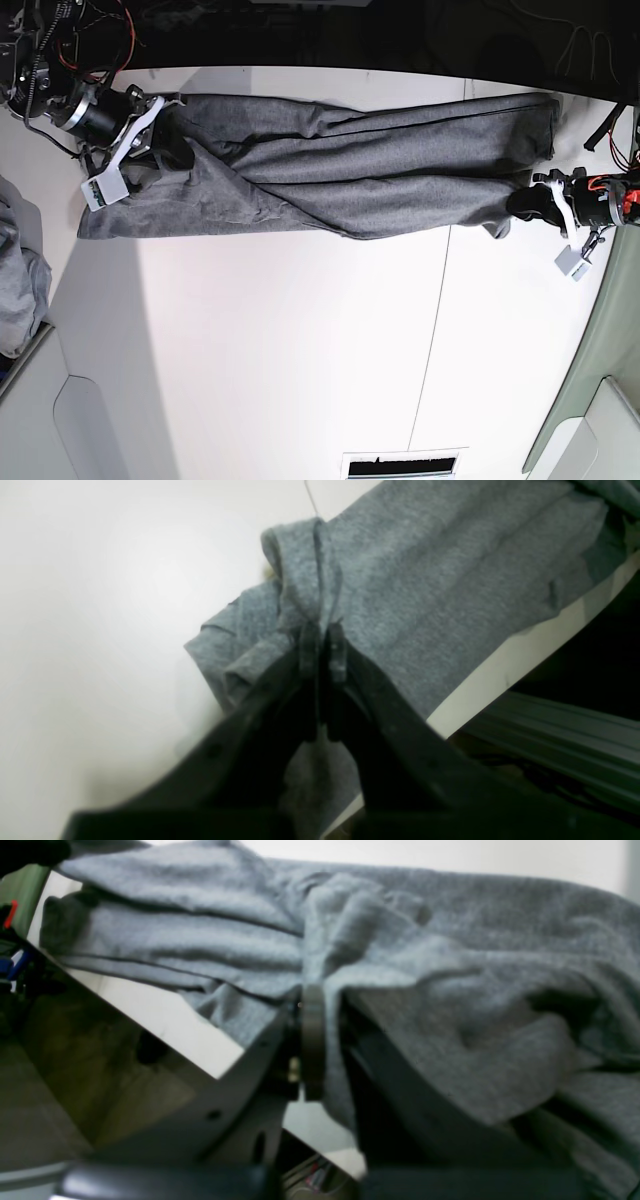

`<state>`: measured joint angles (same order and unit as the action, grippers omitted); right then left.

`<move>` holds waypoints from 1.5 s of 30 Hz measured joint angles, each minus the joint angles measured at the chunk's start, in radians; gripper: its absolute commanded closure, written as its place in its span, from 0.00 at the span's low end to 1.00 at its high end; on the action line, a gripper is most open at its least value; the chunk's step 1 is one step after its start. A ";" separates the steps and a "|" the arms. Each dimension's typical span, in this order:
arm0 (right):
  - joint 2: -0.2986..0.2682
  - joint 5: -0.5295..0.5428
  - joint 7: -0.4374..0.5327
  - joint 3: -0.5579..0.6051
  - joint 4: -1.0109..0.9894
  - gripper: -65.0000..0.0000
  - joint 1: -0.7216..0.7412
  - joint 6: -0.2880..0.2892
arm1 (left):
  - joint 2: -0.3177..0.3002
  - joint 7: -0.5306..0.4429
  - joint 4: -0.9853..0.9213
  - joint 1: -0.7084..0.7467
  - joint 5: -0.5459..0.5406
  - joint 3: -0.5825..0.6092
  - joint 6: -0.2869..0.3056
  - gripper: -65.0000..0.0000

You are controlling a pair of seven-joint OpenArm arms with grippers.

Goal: Layout the t-shirt on the table in an organized manner, then fold the t-shirt properly
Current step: 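Grasp the shirt strip end with the left gripper and lift it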

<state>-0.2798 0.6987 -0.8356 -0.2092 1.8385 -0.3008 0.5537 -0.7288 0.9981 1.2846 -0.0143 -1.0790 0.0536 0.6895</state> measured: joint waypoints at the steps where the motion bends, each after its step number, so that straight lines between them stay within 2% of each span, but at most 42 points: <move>1: 0.000 -0.001 -0.005 0.000 0.000 1.00 -0.002 0.000 | 0.000 0.026 0.000 0.002 0.000 0.000 0.000 0.94; 2: 0.000 -0.004 -0.011 0.000 0.000 0.95 -0.002 0.000 | 0.000 0.042 0.000 0.007 -0.008 0.000 0.000 0.87; 5: 0.000 -0.015 -0.010 0.000 0.000 0.69 0.002 0.000 | -0.011 0.057 0.000 0.043 -0.056 0.000 0.000 0.60; 7: 0.000 -0.025 -0.008 0.000 0.000 0.62 0.004 0.000 | -0.014 0.057 0.000 0.064 -0.065 0.000 0.000 0.49; 11: 0.000 -0.026 0.017 0.000 0.000 0.62 0.004 0.000 | -0.008 0.018 0.000 0.100 -0.067 -0.064 0.000 0.48; 15: 0.000 -0.026 0.079 -0.001 0.000 0.62 0.005 0.000 | -0.008 0.006 0.000 0.122 -0.101 -0.245 0.000 0.48; 19: 0.006 -0.027 0.087 -0.001 0.001 0.62 0.027 0.000 | -0.014 -0.002 0.000 0.193 -0.138 -0.415 0.000 0.48; 21: 0.007 -0.026 0.087 -0.001 0.002 0.62 0.047 0.000 | -0.001 0.004 0.000 0.254 -0.159 -0.463 0.000 0.42; 23: 0.006 -0.026 0.087 -0.001 0.002 0.62 0.066 0.000 | 0.041 0.000 -0.001 0.301 -0.156 -0.500 0.000 0.36; 28: 0.012 -0.027 0.087 -0.001 0.002 0.62 0.090 0.000 | 0.194 -0.050 -0.034 0.335 -0.121 -0.549 0.000 0.35; 32: 0.034 -0.044 0.087 0.000 0.002 0.62 0.093 0.000 | 0.276 -0.129 -0.073 0.333 -0.069 -0.578 0.000 0.35; 39: 0.053 -0.067 0.087 0.025 -0.001 0.62 0.093 0.000 | 0.360 -0.160 -0.074 0.308 -0.032 -0.584 -0.001 0.35; 45: 0.053 -0.090 0.087 0.066 -0.003 0.62 0.093 0.000 | 0.377 -0.163 -0.074 0.255 0.020 -0.567 -0.001 0.35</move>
<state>-0.2264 0.6086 -0.7490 -0.1429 1.8351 -0.2073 0.5537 -0.3515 0.8349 1.2110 0.2405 -1.0592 -0.5133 0.6888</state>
